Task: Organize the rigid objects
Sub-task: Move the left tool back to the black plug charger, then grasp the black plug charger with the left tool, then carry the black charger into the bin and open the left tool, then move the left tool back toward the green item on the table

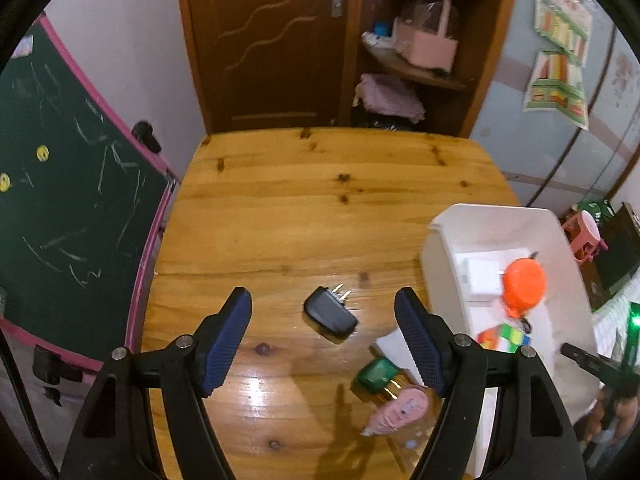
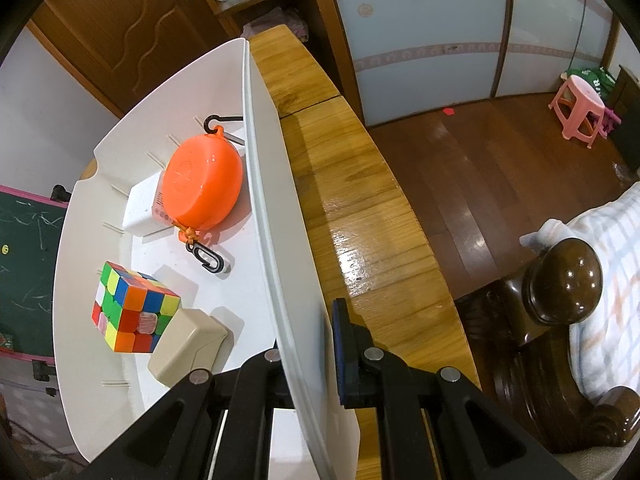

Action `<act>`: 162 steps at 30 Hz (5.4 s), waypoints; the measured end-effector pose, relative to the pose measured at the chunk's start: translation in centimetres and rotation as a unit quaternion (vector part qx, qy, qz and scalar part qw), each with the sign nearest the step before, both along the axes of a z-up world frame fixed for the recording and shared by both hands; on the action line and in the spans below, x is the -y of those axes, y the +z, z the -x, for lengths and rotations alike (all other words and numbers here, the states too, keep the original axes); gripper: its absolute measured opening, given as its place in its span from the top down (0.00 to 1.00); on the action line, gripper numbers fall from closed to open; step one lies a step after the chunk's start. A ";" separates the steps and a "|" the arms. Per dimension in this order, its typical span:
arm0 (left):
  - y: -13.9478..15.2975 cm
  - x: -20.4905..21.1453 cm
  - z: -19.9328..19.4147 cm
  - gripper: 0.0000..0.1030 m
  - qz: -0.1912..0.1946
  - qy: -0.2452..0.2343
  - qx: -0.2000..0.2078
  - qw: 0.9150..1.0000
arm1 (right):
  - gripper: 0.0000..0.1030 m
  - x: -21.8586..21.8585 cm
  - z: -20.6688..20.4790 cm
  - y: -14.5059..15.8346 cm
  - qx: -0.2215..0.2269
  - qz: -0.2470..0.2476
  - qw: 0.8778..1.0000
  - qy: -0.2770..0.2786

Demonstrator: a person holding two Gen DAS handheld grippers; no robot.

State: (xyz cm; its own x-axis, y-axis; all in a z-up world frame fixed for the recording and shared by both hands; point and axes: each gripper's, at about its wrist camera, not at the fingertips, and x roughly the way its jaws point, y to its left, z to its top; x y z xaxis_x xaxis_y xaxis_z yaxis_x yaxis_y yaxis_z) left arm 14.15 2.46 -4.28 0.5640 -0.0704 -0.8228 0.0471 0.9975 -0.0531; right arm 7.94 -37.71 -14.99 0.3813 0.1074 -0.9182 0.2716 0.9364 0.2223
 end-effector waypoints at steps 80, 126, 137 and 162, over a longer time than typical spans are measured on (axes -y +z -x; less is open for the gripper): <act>3.5 19.0 4.4 0.57 0.026 -0.214 -0.020 0.976 | 0.94 0.1 0.7 0.1 0.027 -0.005 1.000 -0.009; -1.9 19.9 2.5 0.24 -0.056 -0.193 -0.070 0.977 | 0.92 0.2 0.9 0.0 0.025 -0.026 0.999 0.003; 1.1 12.7 4.7 0.24 -0.054 -0.133 -0.026 0.989 | 0.90 0.8 1.0 -0.3 0.024 -0.048 0.999 -0.006; -1.3 2.8 6.4 0.14 -0.100 -0.105 0.005 0.989 | 0.90 0.7 0.6 -0.4 0.017 -0.044 0.999 -0.006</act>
State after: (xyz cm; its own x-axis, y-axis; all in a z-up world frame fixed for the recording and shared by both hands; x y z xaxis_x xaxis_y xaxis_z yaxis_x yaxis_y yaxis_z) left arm 7.71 -0.31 -5.60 0.5623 -0.0223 -0.8267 0.2531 0.9563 0.1463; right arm 7.31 -38.36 -15.35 0.4134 0.1815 -0.8923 0.2742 0.9097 0.3120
